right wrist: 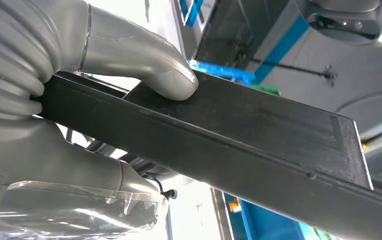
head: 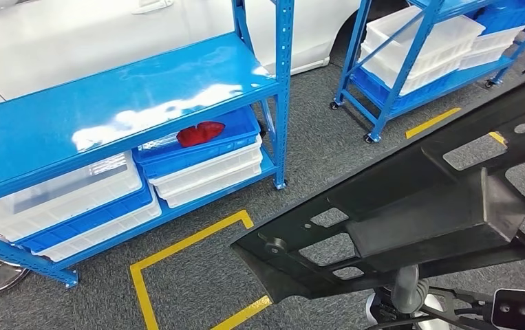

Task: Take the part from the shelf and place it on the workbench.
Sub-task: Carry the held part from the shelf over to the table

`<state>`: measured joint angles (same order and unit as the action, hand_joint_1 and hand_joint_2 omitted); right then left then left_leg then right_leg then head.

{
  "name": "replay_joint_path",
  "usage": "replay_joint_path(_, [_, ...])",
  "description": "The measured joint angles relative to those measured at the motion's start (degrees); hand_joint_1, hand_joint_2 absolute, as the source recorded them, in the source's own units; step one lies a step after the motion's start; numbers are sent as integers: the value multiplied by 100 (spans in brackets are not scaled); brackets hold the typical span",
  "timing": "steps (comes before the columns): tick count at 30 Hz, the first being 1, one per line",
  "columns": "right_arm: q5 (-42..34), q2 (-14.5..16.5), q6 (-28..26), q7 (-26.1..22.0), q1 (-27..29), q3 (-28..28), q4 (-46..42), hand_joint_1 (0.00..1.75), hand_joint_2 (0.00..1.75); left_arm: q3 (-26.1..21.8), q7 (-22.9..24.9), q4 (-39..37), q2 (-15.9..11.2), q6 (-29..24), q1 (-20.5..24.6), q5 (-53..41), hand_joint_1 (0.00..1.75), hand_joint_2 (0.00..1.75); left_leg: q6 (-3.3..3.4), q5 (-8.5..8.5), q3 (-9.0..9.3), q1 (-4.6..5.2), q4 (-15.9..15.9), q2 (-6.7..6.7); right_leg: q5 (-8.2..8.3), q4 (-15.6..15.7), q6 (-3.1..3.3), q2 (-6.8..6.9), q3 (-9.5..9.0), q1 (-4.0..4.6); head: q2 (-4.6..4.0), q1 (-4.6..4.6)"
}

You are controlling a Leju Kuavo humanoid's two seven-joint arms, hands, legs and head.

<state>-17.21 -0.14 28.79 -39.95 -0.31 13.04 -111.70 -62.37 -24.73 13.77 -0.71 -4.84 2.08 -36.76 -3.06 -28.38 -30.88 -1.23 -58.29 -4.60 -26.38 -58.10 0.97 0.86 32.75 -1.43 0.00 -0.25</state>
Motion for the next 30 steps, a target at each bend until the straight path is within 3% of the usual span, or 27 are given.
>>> replay_joint_path(3, [13, 9, -57, 2, -73, 3, 73, 175, 175, -13, 185, 0, 59, -54, -37, -131, 0, 0, -14, -601, -457, -12, -1059, 347, 48, 8, 72, -152, 41, 32, 0, -24])
replay_joint_path(4, [20, 10, -62, 3, -82, 3, 102, 175, 175, -8, 226, 0, 84, -62, -54, -195, 0, 0, -4, -710, -605, -6, -1384, 388, 54, 4, 82, -218, 50, 52, 0, -29])
replay_joint_path(5, [33, 10, -69, 4, -86, 3, 128, 175, 175, 4, 257, -1, 110, -62, -68, -264, 0, 0, 17, -703, -669, 1, -1519, 406, 58, 0, 87, -286, 54, 73, 0, -30])
replay_joint_path(6, [50, 10, -85, 4, -94, 3, 151, 175, 175, 25, 284, -2, 137, -55, -78, -337, 0, 0, 49, -575, -620, 7, -1408, 422, 59, -5, 89, -357, 50, 93, 0, -31])
replay_joint_path(7, [70, 10, -106, 5, -114, 4, 173, 175, 175, 52, 318, -3, 159, -50, -83, -398, 0, 0, 95, -362, -474, 17, -1084, 470, 59, -8, 89, -429, 43, 110, 0, -30])
replay_joint_path(9, [93, 9, -177, 4, -210, 22, 231, 175, 175, 94, 409, -7, 189, -73, -89, -463, 0, 0, 205, 3, -128, 28, -298, 736, 66, -19, 76, -568, 41, 125, 0, -19])
replay_joint_path(11, [97, 2, -293, 5, -362, 106, 323, 175, 175, 103, 502, -10, 204, -129, -90, -457, 0, 0, 261, 100, 21, 45, 67, 915, 94, -26, 23, -705, 83, 101, 0, -19])
replay_joint_path(13, [111, -18, -432, 5, -523, 252, 436, 175, 175, 91, 575, -11, 222, -188, -73, -400, 0, 0, 273, 126, 40, 49, 141, 824, 136, -9, -59, -813, 126, 75, 0, -30])
replay_joint_path(15, [131, -48, -539, 6, -715, 425, 561, 175, 175, 54, 621, -12, 259, -268, -57, -314, 0, 0, 310, 197, 73, 32, 255, 675, 56, -121, -115, -605, 201, 88, 0, -19])
replay_joint_path(17, [130, -69, -606, 8, -930, 611, 702, 175, 175, -17, 626, -13, 307, -357, -63, -201, 0, 0, 338, 238, 85, 32, 318, 509, -262, -650, -154, -263, 460, 97, 0, 0])
replay_joint_path(19, [91, -86, -674, 7, -1112, 789, 852, 175, 175, -120, 616, -13, 349, -428, -74, -87, 0, 0, 345, 240, 64, 39, 309, 344, -568, -1371, -202, -155, 802, 69, 0, 7])
replay_joint_path(20, [61, -99, -721, 7, -1188, 870, 920, 175, 175, -172, 604, -13, 369, -453, -74, -55, 0, 0, 341, 237, 55, 40, 299, 266, -588, -1541, -223, -139, 874, 50, 0, 8])
replay_joint_path(21, [24, -114, -776, 7, -1260, 942, 976, 175, 175, -211, 588, -13, 388, -471, -71, -39, 0, 0, 335, 231, 48, 40, 286, 194, -506, -1490, -240, -115, 832, 31, 0, 8])
replay_joint_path(23, [-69, -158, -902, 7, -1409, 1069, 1035, 175, 175, -267, 537, -13, 420, -468, -61, -33, 0, 0, 301, 204, 44, 42, 242, 78, -174, -792, -250, 38, 444, 11, 0, 9])
replay_joint_path(25, [-181, -228, -1038, 4, -1555, 1189, 1047, 175, 175, -312, 480, -12, 433, -422, -56, -36, 0, 0, 235, 161, 37, 68, 180, -10, 10, -165, -190, 216, 119, 42, 0, 4])
replay_joint_path(26, [-237, -274, -1103, 3, -1609, 1246, 1045, 175, 175, -331, 457, -11, 432, -393, -54, -38, 0, 0, 199, 146, 36, 80, 160, -51, 19, -44, -146, 251, 67, 61, 0, 2])
replay_joint_path(28, [-338, -372, -1202, 2, -1663, 1340, 1034, 175, 175, -356, 418, -12, 431, -346, -43, -39, 0, 0, 132, 138, 48, 79, 161, -136, 28, -35, -58, 147, 92, 84, 0, -2])
replay_joint_path(30, [-414, -454, -1243, 2, -1694, 1426, 1000, 175, 175, -376, 376, -13, 428, -317, -26, -33, 0, 0, 69, 31, 21, 49, 64, -12, 69, 0, 17, 42, 105, 75, 0, -8])
